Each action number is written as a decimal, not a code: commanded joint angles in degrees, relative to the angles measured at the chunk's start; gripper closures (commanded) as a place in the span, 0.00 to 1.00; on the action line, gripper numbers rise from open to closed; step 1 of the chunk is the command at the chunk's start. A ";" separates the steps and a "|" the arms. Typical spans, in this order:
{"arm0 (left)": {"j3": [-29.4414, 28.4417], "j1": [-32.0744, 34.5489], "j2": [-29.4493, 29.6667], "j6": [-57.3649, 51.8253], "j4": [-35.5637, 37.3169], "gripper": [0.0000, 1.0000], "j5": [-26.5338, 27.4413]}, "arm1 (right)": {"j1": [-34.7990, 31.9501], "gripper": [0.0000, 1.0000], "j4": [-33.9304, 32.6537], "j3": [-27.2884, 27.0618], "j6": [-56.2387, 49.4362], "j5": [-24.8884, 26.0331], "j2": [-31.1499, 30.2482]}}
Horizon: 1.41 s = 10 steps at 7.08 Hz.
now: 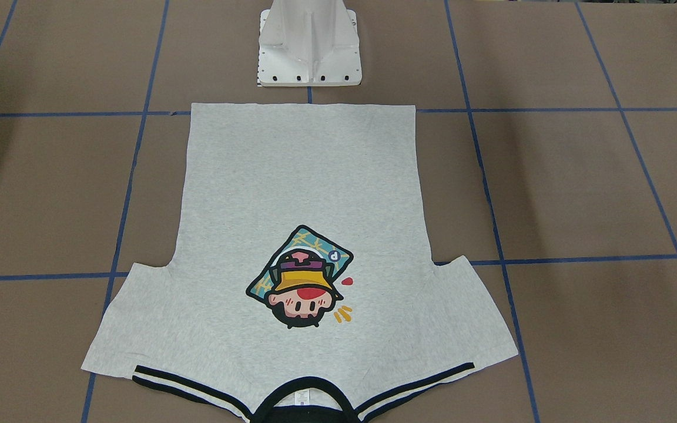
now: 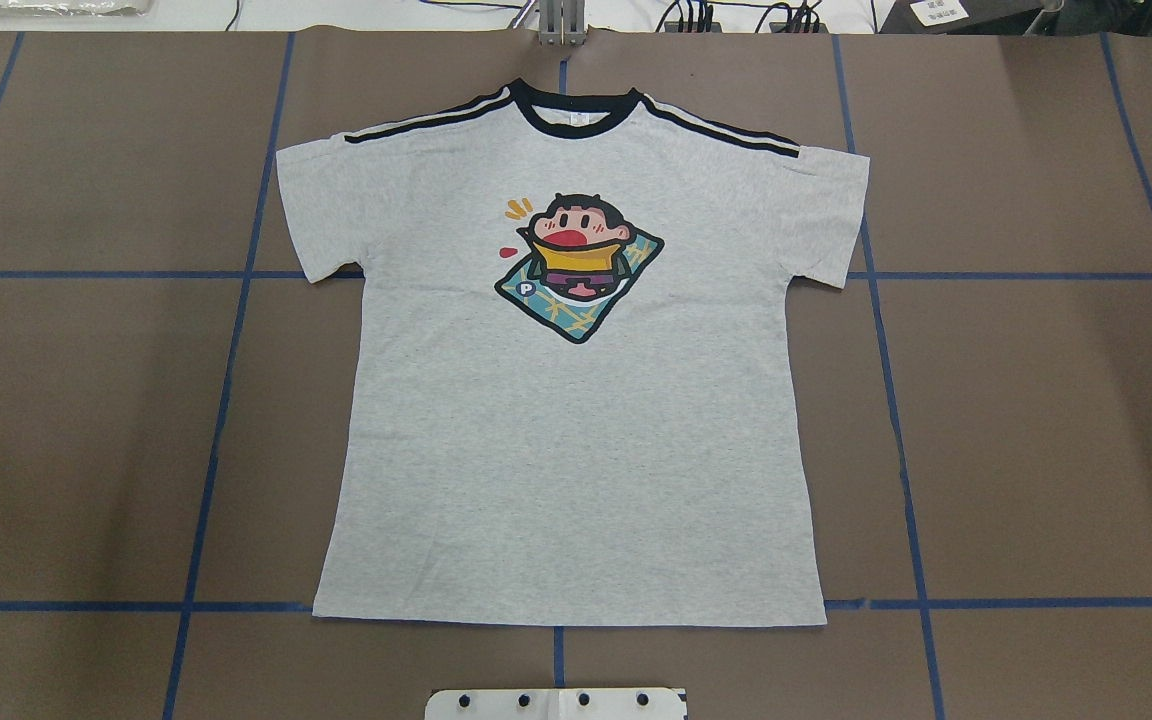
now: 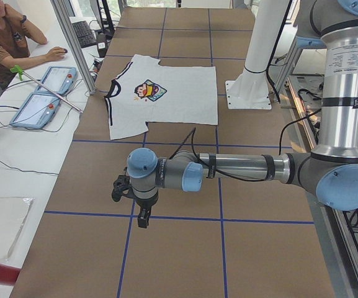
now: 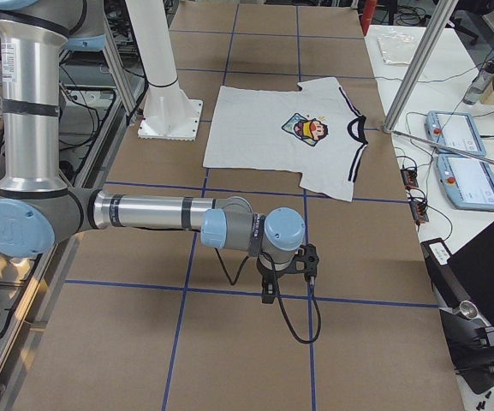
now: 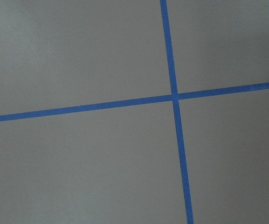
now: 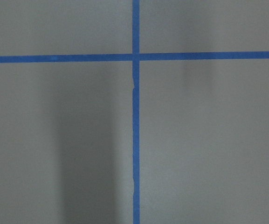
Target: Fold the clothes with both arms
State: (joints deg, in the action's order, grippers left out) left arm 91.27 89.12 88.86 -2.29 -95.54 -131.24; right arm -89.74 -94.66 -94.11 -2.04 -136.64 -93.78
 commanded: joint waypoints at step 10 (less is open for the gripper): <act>-1.61 -0.88 8.09 1.85 -17.44 0.01 -0.69 | 14.12 0.00 8.62 6.64 8.26 1.90 20.99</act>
State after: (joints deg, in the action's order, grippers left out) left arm 90.50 88.38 96.54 -0.71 -108.33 -131.90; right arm -78.74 -92.32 -90.44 4.34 -135.61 -75.81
